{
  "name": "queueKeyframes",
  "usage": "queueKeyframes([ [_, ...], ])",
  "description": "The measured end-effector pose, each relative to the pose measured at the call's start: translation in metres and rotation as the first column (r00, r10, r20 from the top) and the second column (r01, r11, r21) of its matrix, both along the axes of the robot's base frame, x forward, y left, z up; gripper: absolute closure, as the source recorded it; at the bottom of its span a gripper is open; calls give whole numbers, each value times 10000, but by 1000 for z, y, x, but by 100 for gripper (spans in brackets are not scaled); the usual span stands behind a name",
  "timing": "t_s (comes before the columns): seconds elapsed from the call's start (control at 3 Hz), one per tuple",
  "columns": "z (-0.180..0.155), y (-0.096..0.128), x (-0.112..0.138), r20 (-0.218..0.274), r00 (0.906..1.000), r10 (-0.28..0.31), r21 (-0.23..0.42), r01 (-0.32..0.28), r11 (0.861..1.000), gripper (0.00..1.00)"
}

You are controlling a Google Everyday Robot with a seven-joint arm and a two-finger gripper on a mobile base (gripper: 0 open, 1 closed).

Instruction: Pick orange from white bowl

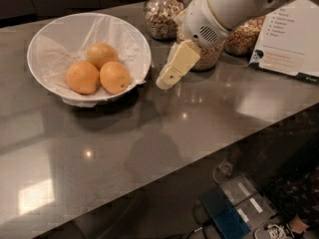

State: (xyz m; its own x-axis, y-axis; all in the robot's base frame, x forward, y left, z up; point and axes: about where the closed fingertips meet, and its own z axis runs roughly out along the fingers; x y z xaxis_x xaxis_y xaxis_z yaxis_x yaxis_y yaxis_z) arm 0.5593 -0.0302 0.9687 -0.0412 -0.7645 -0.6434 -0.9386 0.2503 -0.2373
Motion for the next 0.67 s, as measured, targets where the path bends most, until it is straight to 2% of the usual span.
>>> queueKeyframes([
  [0.33,-5,42,11,-466,9976,504,646,-473,9968,0],
  [0.67,-14,92,21,-978,9880,1196,1222,-1073,9867,0],
])
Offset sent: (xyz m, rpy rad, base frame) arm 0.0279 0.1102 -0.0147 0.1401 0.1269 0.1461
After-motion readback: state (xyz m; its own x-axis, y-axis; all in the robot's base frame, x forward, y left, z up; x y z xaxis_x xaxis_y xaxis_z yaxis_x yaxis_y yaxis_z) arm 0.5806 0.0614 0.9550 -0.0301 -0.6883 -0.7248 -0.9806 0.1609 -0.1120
